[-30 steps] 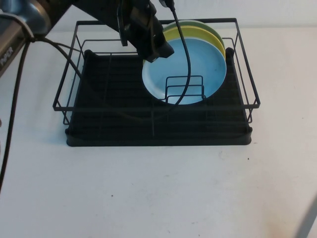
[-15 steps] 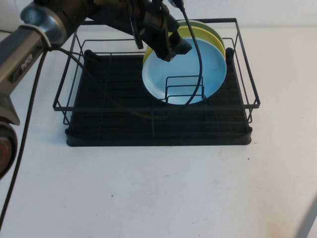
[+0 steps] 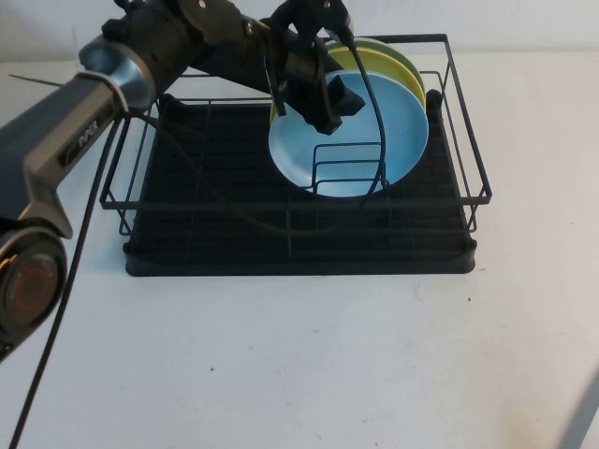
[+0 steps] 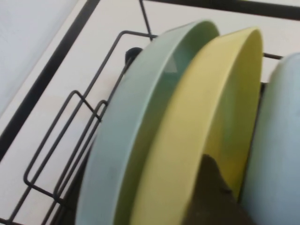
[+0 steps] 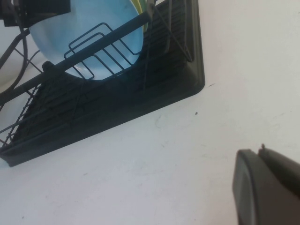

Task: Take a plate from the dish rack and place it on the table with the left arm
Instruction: Grasp the plate from the shelf, then place the plate from the table

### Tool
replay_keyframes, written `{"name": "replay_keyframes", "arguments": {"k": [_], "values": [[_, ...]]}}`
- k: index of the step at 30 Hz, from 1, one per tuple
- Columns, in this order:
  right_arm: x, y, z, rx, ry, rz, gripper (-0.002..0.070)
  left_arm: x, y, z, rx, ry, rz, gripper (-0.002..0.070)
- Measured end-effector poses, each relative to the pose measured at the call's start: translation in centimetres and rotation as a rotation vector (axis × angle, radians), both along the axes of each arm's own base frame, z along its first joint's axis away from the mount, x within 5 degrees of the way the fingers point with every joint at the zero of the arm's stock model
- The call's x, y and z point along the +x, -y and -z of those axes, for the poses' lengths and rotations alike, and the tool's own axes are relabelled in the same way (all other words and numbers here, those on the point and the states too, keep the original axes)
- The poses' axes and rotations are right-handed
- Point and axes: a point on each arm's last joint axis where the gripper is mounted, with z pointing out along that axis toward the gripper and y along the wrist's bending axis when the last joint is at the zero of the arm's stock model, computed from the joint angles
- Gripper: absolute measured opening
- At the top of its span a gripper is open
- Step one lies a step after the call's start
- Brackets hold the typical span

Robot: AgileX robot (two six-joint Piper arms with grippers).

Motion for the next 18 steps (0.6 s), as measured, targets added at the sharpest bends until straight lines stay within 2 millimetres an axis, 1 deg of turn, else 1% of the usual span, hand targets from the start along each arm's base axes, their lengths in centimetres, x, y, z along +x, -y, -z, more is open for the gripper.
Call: {"name": "replay_keyframes", "arguments": {"k": [5,7,9,11,13,16,18], "values": [[0.0,0.0,0.0,0.0,0.0,0.0,-0.002,0.3,0.1,0.0,-0.002,0.029,-0.013,0.012],[0.0,0.0,0.0,0.0,0.0,0.0,-0.002,0.2,0.0,-0.2,0.009,0.041,-0.001,0.0111],[0.0,0.0,0.0,0.0,0.0,0.0,-0.002,0.1,0.0,-1.0,0.004,0.06,0.001,0.0102],[0.0,0.0,0.0,0.0,0.0,0.0,-0.002,-0.3,-0.2,-2.8,-0.006,0.095,0.007,0.0094],[0.0,0.0,0.0,0.0,0.0,0.0,-0.002,-1.0,-0.5,-5.2,-0.028,0.138,0.009,0.0092],[0.0,0.0,0.0,0.0,0.0,0.0,-0.002,-2.5,-1.1,-9.6,-0.074,0.22,0.011,0.0088],[0.0,0.0,0.0,0.0,0.0,0.0,-0.002,-4.1,-1.7,-12.6,-0.094,0.268,0.028,0.0088]]}}
